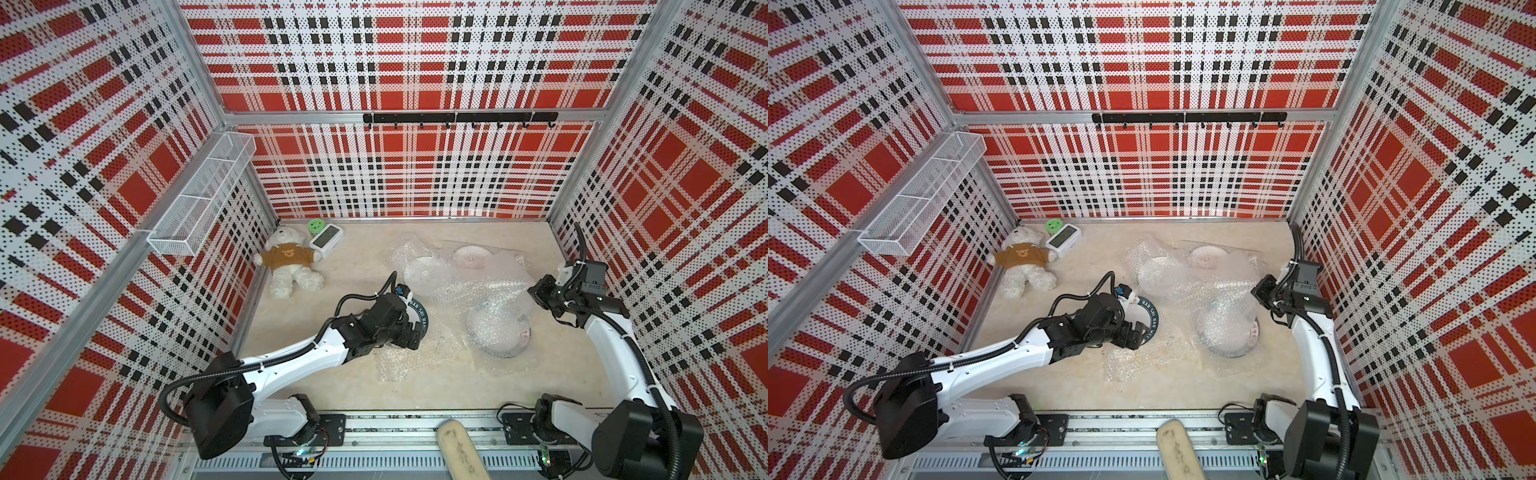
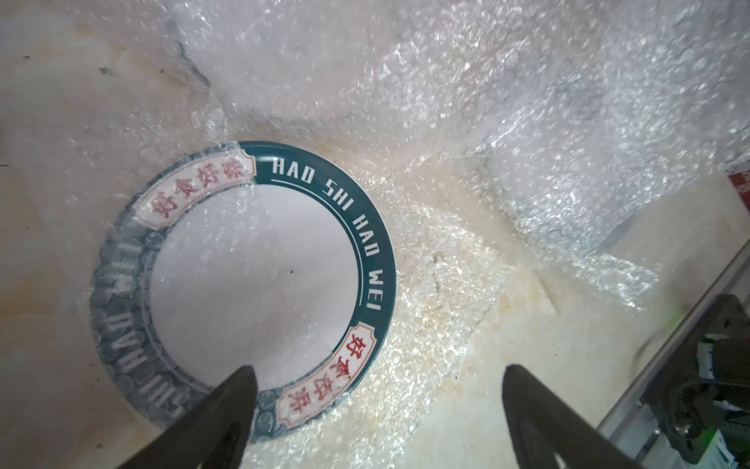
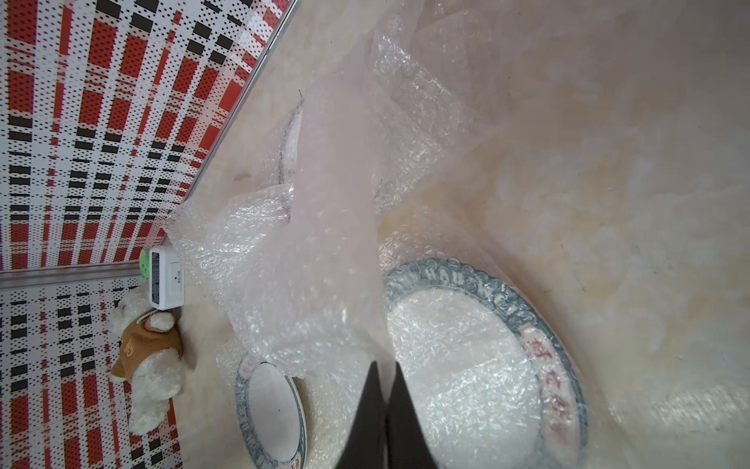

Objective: Unpack dinner plates from bubble wrap
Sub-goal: Unwrap the bubble wrap.

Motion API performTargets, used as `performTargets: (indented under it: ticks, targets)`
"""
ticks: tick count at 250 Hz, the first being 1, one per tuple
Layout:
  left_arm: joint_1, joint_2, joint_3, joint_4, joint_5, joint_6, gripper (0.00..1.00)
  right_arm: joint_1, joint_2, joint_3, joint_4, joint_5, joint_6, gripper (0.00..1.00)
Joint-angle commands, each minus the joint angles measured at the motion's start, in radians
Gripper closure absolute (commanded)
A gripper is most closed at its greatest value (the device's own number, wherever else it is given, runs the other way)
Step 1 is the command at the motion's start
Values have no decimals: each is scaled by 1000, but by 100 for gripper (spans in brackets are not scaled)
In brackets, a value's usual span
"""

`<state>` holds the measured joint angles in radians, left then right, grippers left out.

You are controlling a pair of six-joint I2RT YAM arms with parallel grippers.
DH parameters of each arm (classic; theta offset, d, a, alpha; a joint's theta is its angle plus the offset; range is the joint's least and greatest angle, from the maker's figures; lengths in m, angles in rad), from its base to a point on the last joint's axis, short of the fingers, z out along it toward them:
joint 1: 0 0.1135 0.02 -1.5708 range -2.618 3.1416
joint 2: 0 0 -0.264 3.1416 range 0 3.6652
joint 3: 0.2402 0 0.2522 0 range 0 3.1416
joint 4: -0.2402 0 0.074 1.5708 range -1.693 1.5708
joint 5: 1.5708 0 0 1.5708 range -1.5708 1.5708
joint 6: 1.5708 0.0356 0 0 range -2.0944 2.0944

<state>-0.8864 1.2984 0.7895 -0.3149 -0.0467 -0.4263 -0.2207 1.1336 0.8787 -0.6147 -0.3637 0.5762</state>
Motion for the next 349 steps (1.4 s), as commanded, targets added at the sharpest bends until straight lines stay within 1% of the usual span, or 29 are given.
performTargets:
  ticks: [1, 14, 22, 26, 33, 43, 56, 73, 101, 116, 131, 148, 172, 191, 212, 235, 254, 273, 307, 349]
  targets:
    - [-40, 38, 43, -64, -81, 16, 5, -13, 32, -47, 59, 16, 28, 89]
    - [-60, 57, 58, -81, -107, 12, 6, -20, 50, -63, 89, 4, 35, 85]
    - [-71, 64, 61, -89, -123, 5, 6, -22, 58, -72, 108, 0, 41, 78]
    - [-74, 66, 61, -92, -129, 1, 6, -25, 60, -76, 116, 2, 42, 73]
    - [-81, 69, 61, -95, -135, -5, 6, -26, 65, -77, 127, 6, 43, 68]
    - [-89, 73, 57, -97, -139, -14, 7, -28, 70, -73, 130, 12, 40, 64]
    - [-97, 75, 51, -103, -154, -32, 8, -30, 75, -59, 130, 16, 36, 53]
    - [-110, 73, 44, -117, -179, -53, 8, -32, 73, -29, 114, 29, 20, 43]
    - [-141, 58, 26, -124, -232, -77, 9, -31, 35, 20, 86, 50, -13, 32]
    - [-167, 60, 19, -133, -262, -85, 9, -24, 8, 47, 73, 50, -29, 27]
    - [-192, 64, 14, -152, -294, -100, 9, 11, -19, 86, 41, 76, -56, 20]
    - [-212, 68, 8, -185, -330, -136, 12, 82, -34, 136, -4, 102, -88, 13]
    - [-234, 55, -21, -195, -368, -201, 13, 204, -30, 169, -11, 73, -97, 4]
    - [-245, 59, -48, -177, -371, -252, 15, 305, -9, 158, 15, 38, -87, 0]
    - [-263, 90, -53, -172, -382, -287, 17, 402, 17, 129, 58, 5, -67, 0]
    - [-292, 132, -47, -160, -403, -309, 18, 485, 41, 75, 134, -20, -30, 0]
    - [-305, 171, -44, -150, -406, -325, 18, 533, 70, 40, 178, -32, -9, 0]
    - [-316, 212, -30, -160, -415, -342, 21, 556, 89, 9, 218, -45, 18, 0]
    - [-351, 249, 0, -219, -481, -390, 24, 563, 89, -26, 251, -48, 37, 0]
    - [-367, 270, 9, -238, -498, -424, 28, 566, 127, -42, 284, -76, 50, 0]
